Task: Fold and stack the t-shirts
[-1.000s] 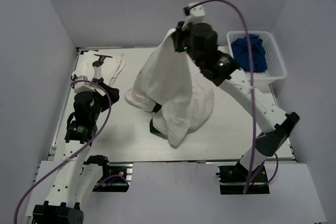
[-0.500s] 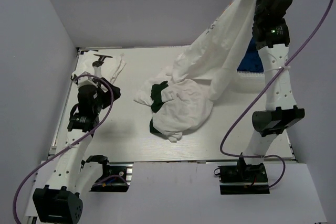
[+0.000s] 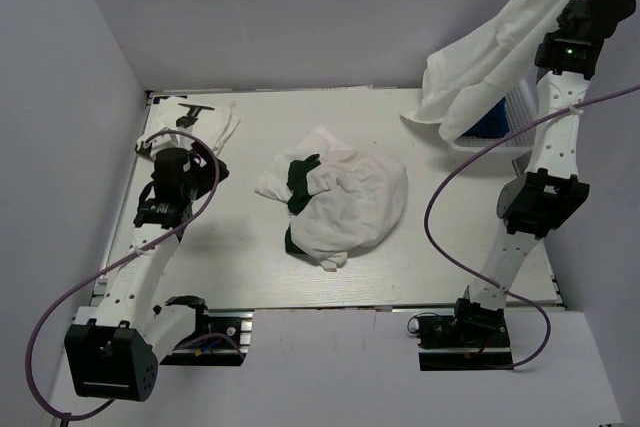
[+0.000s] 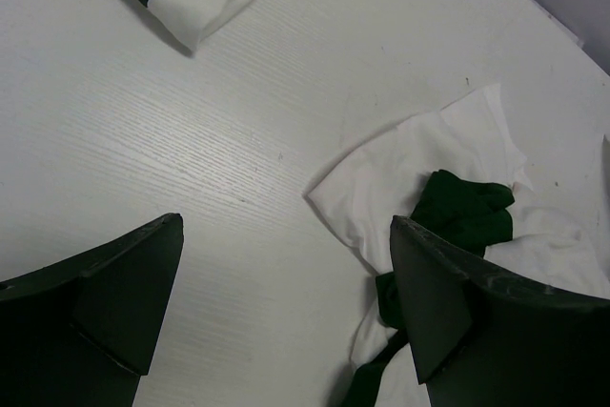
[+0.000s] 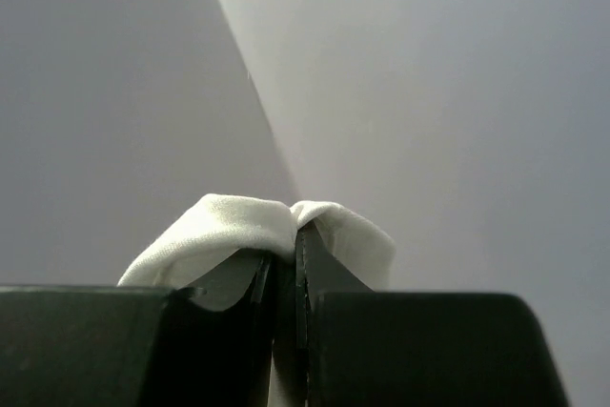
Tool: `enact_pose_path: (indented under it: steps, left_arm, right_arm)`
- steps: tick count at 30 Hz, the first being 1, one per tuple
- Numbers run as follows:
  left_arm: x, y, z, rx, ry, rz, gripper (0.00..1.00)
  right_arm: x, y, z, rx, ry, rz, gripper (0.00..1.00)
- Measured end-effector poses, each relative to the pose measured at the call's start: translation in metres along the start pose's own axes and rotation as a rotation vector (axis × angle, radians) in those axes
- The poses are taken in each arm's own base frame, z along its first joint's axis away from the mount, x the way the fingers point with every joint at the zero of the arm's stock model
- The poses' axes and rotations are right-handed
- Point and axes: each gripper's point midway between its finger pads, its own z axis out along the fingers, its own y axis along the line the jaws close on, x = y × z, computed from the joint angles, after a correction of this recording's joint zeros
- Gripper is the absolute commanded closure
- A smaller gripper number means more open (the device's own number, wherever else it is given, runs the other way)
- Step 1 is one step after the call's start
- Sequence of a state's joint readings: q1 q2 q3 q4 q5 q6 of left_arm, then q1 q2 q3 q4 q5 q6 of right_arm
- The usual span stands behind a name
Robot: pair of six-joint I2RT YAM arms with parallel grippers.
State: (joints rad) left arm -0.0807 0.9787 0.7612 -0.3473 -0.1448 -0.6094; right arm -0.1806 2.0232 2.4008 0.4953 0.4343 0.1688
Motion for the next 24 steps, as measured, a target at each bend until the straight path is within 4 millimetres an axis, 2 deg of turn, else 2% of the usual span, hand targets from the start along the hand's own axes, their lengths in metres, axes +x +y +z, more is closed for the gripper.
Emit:
enact_pose_path:
  steps: [3,7,10,13,16,17,20,22,24]
  left_arm:
    - [-0.001,0.000,0.005,-0.007,0.000,0.003,0.01]
    - [0.002,-0.003,0.015,-0.003,0.017,0.006,0.01]
    - [0.003,-0.008,0.025,0.009,0.037,0.008,0.01]
    - [0.008,-0.012,0.035,0.024,0.062,0.011,0.01]
    - [0.020,-0.012,0.046,0.026,0.110,0.011,0.01]
    - [0.028,-0.012,0.051,0.026,0.141,0.011,0.01]
    - [0.033,-0.012,0.054,0.027,0.163,0.008,0.01]
    - [0.035,-0.014,0.056,0.038,0.173,0.005,0.01]
    - [0.036,-0.016,0.056,0.045,0.178,0.002,0.01]
  right_arm:
    - [-0.021,-0.014,0.011,-0.012,-0.102,0.048,1.00]
    - [-0.041,-0.022,0.017,-0.045,-0.209,0.062,1.00]
    - [-0.038,-0.021,0.018,-0.075,-0.243,0.033,1.00]
    - [-0.018,-0.019,0.016,-0.110,-0.214,-0.008,1.00]
    - [0.020,-0.015,0.009,-0.181,-0.134,-0.048,1.00]
    - [0.039,-0.014,0.004,-0.209,-0.091,-0.058,1.00]
    - [0.105,-0.014,-0.016,-0.282,0.083,-0.083,1.00]
    - [0.155,-0.024,-0.041,-0.296,0.212,-0.092,1.00]
    - [0.212,-0.042,-0.078,-0.292,0.363,-0.102,1.00]
